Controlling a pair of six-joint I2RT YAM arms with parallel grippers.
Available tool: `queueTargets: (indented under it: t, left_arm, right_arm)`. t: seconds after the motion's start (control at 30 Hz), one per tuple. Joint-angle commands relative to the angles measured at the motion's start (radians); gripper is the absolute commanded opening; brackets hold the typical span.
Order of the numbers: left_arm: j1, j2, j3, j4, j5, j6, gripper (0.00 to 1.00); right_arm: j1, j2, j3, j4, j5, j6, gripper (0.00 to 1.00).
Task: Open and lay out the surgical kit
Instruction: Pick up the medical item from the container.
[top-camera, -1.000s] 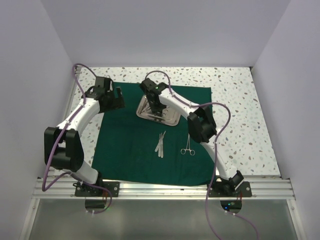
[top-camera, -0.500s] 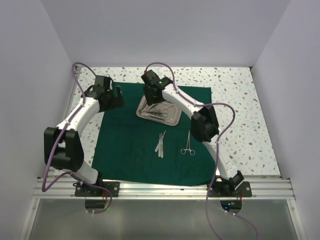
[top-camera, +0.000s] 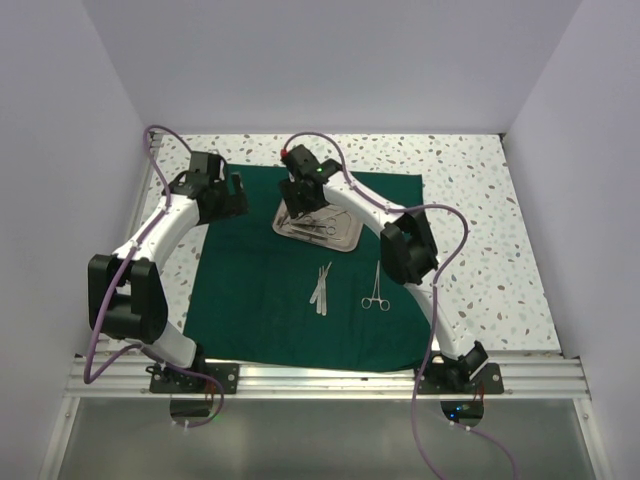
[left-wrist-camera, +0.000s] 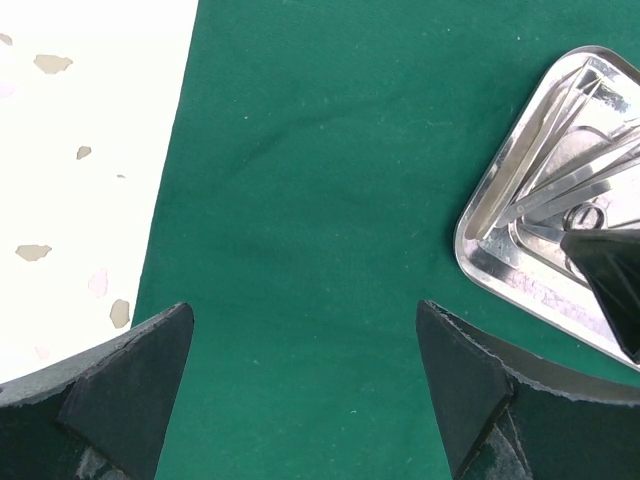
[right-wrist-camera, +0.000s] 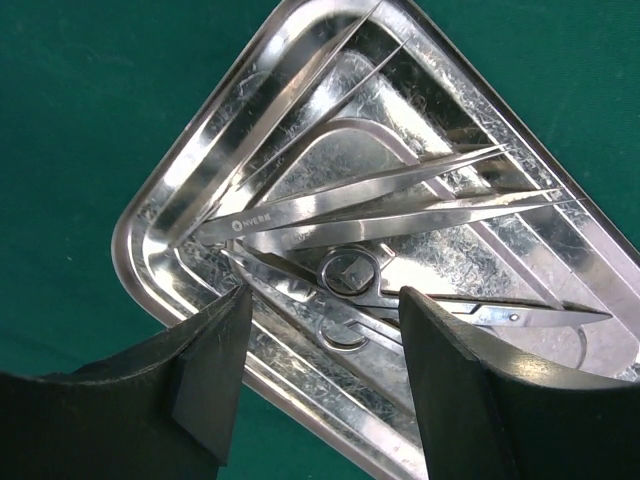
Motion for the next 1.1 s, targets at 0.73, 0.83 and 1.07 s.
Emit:
queueTargets:
  t: [0.73,0.83,1.07]
  left_arm:
    - [-0.002,-0.003,-0.019,0.016,-0.012,0.027,0.96]
    - [-0.002,-0.002,-0.02,0.015,-0.017,0.031,0.96]
    - [-0.002,0.004,-0.023,0.019,-0.014,0.029,0.96]
  right_arm:
    - [0.015,0.075,-0.033,0.016,-0.037,-0.062,0.59]
    - [0.015,0.091,-0.038,0.018,-0.025,-0.059,0.48]
    - [0.013,0.112,-0.039,0.001,0.003,-0.061,0.05]
